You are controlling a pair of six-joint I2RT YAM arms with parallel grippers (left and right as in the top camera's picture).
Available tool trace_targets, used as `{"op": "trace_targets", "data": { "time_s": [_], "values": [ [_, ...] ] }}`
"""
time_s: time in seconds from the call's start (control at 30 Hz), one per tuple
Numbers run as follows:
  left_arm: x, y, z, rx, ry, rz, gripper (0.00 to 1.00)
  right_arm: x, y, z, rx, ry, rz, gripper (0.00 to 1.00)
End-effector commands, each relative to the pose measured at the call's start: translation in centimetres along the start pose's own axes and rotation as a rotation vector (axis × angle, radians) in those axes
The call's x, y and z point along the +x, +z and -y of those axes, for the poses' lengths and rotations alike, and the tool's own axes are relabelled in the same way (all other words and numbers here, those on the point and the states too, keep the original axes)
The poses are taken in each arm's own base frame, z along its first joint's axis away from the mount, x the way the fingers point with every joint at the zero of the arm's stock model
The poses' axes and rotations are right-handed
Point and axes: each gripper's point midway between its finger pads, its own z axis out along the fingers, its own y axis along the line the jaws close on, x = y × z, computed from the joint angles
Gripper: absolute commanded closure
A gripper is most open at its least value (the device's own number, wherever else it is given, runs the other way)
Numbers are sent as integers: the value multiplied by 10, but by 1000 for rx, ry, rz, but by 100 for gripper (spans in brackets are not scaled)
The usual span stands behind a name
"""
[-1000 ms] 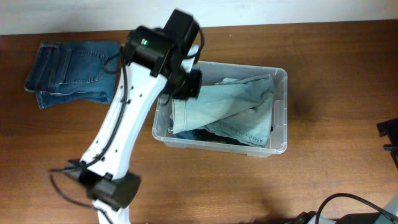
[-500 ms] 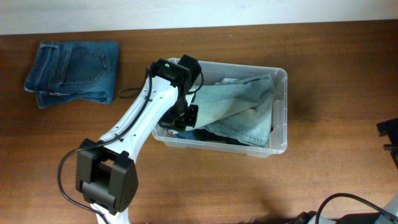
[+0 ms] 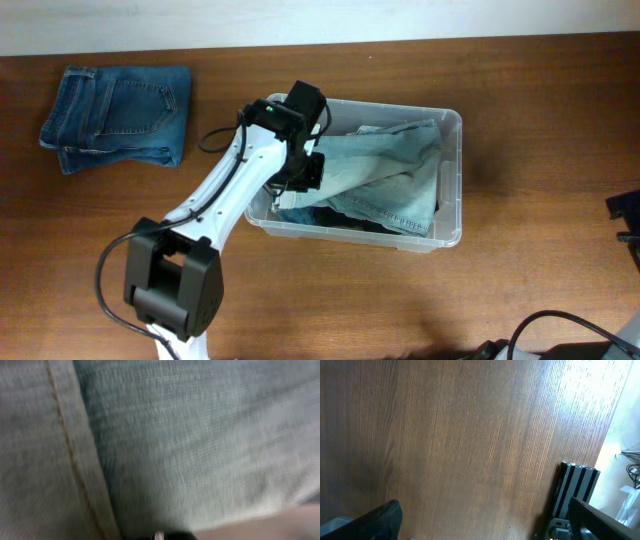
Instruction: Pack container
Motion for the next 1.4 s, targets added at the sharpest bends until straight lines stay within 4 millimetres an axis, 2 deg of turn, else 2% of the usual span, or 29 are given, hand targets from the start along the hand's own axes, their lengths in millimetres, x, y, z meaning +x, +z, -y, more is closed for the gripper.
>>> {"op": "trace_targets", "data": {
  "time_s": [0.0,0.17,0.27,0.37,0.5,0.73,0.8,0.9,1.1,1.23,1.37],
  "values": [
    [-7,28,-19,-88,-14,-18,92,0,1,2,7,11,-1,2],
    [-26,56,-29,-147,-14,18,92,0,1,2,7,12,-1,2],
    [-25,70,-28,-145,-14,1,92,0,1,2,7,11,-1,2],
    [-23,74,-28,-146,-8,-13,92,0,1,2,7,11,-1,2],
    [-33,53,-25,-138,-7,20,92,0,1,2,7,11,-1,2],
    [-63,-17,-10,-100,4,155,92,0,1,2,7,11,0,2],
    [-65,-28,-4,-93,14,175,92,0,1,2,7,11,-1,2],
    [-63,-31,6,-82,27,177,93,0,1,2,7,11,0,2],
    [-58,-4,21,-66,43,123,92,0,1,2,7,11,-1,2],
    [-48,30,39,-20,54,38,93,0,1,2,7,11,-1,2],
    [-35,65,48,-27,77,-45,92,0,1,2,7,11,-1,2]
  ]
}}
